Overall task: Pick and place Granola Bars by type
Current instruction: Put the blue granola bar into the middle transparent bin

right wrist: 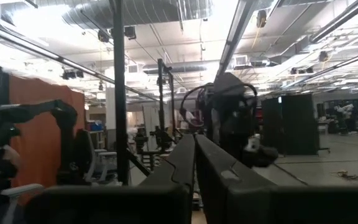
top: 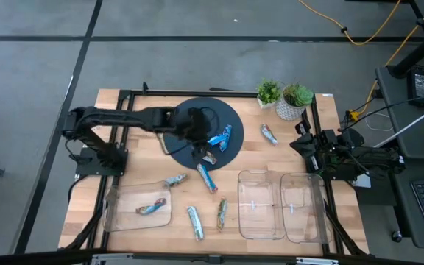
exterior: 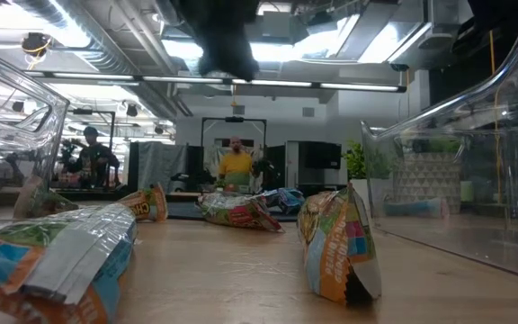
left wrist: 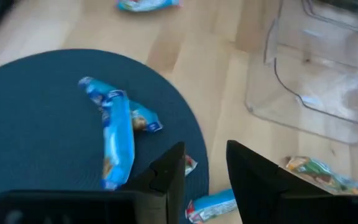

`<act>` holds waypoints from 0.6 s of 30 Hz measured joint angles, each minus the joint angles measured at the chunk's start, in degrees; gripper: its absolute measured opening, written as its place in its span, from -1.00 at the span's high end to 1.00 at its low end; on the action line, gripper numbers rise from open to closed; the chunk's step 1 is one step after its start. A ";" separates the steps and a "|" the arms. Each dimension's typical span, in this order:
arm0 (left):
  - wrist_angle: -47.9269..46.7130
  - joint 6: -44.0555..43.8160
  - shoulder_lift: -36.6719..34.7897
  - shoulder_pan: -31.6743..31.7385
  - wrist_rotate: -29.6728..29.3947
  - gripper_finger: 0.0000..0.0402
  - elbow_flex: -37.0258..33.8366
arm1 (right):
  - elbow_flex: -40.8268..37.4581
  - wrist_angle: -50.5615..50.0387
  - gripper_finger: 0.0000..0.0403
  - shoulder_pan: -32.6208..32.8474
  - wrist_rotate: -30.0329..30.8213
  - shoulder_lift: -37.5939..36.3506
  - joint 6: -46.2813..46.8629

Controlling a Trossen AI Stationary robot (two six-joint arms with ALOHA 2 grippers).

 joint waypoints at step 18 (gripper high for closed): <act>6.97 6.24 14.19 8.34 2.49 -0.07 -0.02 | 0.00 -0.30 0.91 0.00 0.30 0.01 -8.92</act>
